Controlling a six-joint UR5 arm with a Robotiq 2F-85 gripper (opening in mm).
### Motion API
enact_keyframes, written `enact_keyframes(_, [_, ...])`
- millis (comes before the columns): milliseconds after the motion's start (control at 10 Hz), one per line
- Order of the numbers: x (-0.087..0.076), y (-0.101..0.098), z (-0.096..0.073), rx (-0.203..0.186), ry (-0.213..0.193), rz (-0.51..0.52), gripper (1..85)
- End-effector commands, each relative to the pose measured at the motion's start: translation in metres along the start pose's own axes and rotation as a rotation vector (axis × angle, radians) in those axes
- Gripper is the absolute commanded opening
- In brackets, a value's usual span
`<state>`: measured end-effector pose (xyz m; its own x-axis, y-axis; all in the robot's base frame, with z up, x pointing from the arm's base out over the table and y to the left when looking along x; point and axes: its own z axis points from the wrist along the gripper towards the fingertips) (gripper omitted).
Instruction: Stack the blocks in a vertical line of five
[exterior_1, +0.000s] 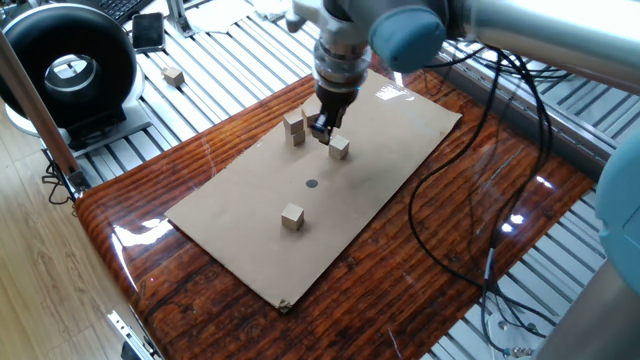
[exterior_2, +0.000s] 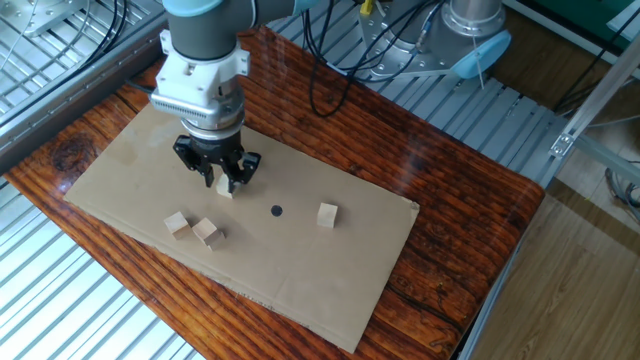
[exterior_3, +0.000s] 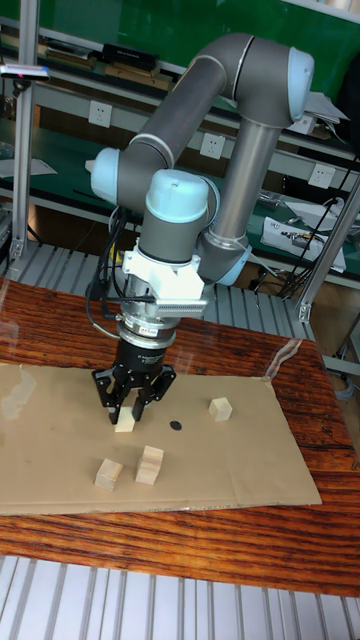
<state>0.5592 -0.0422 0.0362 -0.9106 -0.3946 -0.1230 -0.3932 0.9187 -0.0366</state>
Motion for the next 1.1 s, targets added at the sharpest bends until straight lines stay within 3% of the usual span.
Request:
enact_keyframes(0, [0.002, 0.0, -0.004, -0.029, 0.002, 0.027, 42.3])
enact_keyframes(1000, [0.012, 0.011, -0.005, -0.054, 0.014, 0.038, 44.0])
